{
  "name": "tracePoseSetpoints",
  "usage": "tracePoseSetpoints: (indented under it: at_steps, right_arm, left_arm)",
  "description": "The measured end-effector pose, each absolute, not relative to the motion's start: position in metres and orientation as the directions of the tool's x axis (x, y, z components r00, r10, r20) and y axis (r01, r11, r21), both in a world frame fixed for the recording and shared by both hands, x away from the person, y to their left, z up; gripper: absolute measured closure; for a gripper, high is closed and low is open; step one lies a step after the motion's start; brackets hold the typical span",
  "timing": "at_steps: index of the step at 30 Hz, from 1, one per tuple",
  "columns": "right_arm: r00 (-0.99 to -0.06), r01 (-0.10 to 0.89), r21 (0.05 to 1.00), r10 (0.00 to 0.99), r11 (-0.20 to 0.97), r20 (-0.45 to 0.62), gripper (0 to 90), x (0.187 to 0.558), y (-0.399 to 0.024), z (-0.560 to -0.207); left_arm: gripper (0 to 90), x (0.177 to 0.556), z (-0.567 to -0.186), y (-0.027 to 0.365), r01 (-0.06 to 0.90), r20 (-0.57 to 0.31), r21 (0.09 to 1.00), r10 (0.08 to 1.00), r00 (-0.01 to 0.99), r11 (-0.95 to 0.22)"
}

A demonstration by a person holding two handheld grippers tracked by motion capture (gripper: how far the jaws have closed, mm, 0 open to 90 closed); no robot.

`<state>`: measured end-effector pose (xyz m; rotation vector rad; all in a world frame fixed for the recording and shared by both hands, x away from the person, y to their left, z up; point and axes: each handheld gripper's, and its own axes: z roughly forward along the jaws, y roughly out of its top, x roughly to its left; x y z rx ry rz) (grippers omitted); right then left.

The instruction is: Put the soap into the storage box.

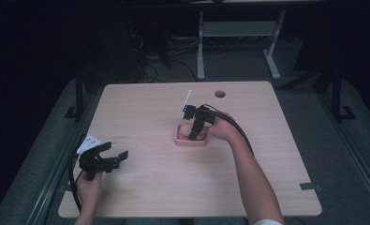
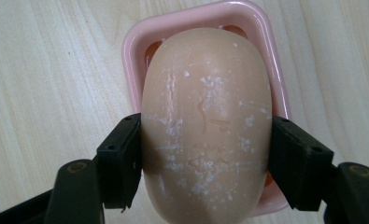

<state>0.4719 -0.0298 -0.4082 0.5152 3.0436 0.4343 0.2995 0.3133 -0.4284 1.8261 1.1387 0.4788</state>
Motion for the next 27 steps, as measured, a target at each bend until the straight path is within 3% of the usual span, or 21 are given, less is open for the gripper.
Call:
tracePoseSetpoints:
  at_steps: [27]
  right_arm:
    - [-0.942,0.327,0.266,0.334,0.907,0.02,31.6,0.4756,-0.03,-0.4135]
  left_arm:
    - [14.2,0.3,-0.4288,0.3137,0.504,-0.134,0.848,0.855,0.502,-0.162]
